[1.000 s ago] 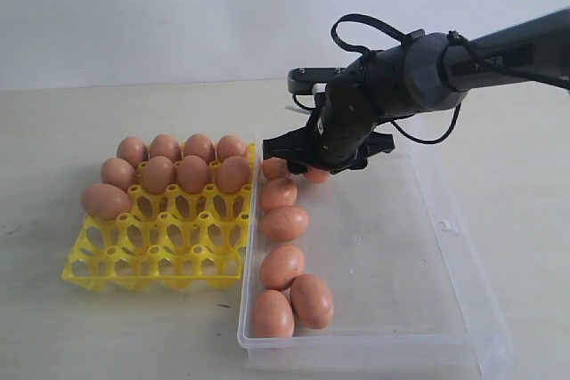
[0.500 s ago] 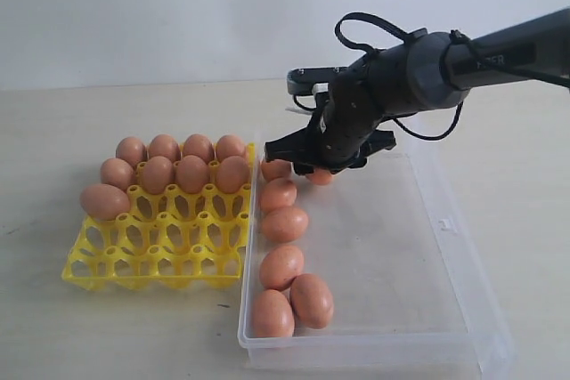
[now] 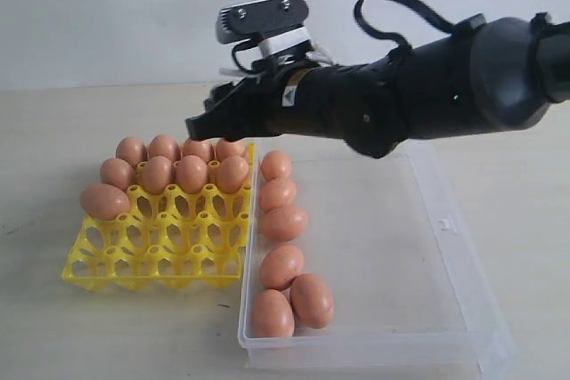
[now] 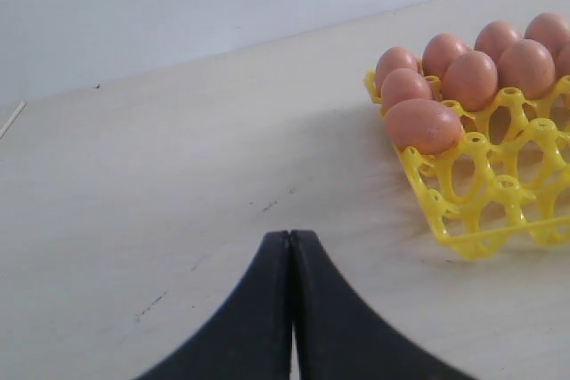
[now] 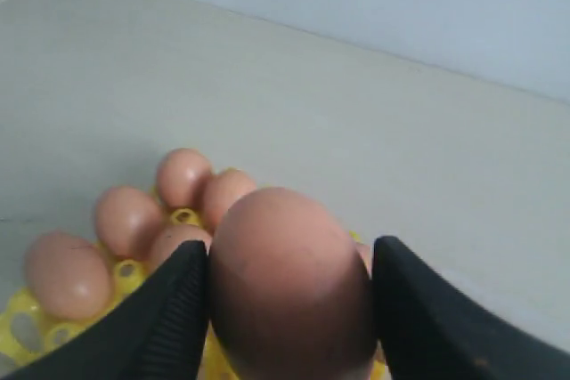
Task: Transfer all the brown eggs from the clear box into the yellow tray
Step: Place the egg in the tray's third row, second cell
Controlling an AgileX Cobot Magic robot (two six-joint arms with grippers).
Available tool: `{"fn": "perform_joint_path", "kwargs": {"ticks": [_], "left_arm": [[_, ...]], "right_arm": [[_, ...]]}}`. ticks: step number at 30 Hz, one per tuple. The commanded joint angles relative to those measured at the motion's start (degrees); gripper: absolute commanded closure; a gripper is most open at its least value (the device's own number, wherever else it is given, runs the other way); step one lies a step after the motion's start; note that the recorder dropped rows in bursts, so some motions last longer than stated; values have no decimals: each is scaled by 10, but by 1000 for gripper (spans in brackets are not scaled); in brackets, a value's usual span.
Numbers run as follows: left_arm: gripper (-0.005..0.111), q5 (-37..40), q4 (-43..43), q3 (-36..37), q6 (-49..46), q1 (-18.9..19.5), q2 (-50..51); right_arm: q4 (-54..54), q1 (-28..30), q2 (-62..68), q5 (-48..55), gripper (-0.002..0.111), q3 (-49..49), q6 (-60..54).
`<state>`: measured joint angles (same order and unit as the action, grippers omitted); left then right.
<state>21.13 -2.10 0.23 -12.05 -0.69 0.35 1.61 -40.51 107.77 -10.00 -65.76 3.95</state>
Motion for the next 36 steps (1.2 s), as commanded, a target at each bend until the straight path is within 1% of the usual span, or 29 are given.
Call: {"fn": "perform_joint_path", "kwargs": {"ticks": [1,5,7,9,13,18,25,31,33,36], "left_arm": [[107,-3,-1,-2,3,1,-3],[107,-3,-1,-2,3,1,-3],[107,-3,-1,-2,3,1,-3],[107,-3,-1,-2,3,1,-3],[107,-3,-1,-2,3,1,-3],[107,-3,-1,-2,3,1,-3],[107,-3,-1,-2,3,1,-3],[107,-3,-1,-2,3,1,-3],[107,-3,-1,-2,3,1,-3],[107,-3,-1,-2,3,1,-3]], "right_arm": [[5,-40,36,-100,108,7,-24],[-16,-66,76,-145,108,7,-24],[-28,-73,94,-152,108,-2,-24],[-64,-78,115,-152,108,-20,-1],[-81,-78,151,-152,108,-56,43],[-81,-78,181,-143,108,-94,50],[-81,-78,210,-96,108,-140,68],[-80,-84,216,-73,108,-146,68],[-80,-84,216,-73,106,-146,68],[-80,-84,216,-73,97,-146,94]]}}
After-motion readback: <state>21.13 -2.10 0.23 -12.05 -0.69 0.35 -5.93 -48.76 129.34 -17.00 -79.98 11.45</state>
